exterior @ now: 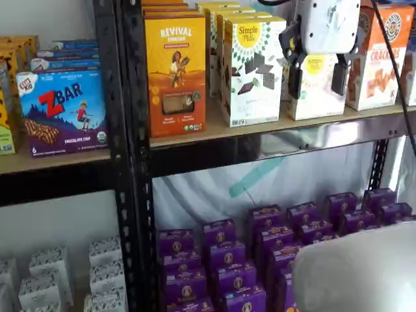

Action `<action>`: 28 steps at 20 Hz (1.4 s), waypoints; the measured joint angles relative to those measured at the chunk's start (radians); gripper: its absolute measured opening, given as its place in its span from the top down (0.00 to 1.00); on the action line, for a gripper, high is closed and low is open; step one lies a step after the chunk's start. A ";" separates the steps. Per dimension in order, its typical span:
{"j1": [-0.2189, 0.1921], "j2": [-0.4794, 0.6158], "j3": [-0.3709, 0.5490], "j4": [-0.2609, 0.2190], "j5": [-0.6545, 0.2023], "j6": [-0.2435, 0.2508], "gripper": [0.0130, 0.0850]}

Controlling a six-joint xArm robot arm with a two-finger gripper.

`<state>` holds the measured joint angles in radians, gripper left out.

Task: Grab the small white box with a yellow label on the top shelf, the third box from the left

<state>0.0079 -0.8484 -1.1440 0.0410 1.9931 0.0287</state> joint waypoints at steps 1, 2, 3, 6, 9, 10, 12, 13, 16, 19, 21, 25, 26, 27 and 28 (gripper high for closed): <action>-0.004 -0.003 0.003 0.004 -0.005 -0.002 0.00; -0.013 -0.009 0.008 0.014 -0.015 -0.007 0.00; -0.015 -0.012 0.010 0.017 -0.019 -0.008 0.00; -0.005 -0.013 0.012 0.010 -0.026 -0.002 0.00; 0.013 -0.013 0.014 -0.014 -0.039 0.006 0.00; 0.014 -0.011 0.014 -0.023 -0.047 0.004 0.00; 0.013 -0.005 0.014 -0.049 -0.072 -0.005 0.00; 0.006 0.000 0.013 -0.059 -0.085 -0.015 0.00; -0.055 0.027 0.000 -0.072 -0.135 -0.075 0.00; -0.127 0.069 -0.024 -0.070 -0.181 -0.143 0.00; -0.172 0.099 -0.042 -0.059 -0.210 -0.185 0.00; -0.238 0.164 -0.085 -0.038 -0.259 -0.245 0.00; -0.251 0.182 -0.098 -0.033 -0.270 -0.256 0.00; -0.261 0.198 -0.109 -0.029 -0.280 -0.266 0.00; -0.269 0.213 -0.121 -0.027 -0.287 -0.273 0.00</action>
<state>-0.2610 -0.6357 -1.2648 0.0139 1.7060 -0.2447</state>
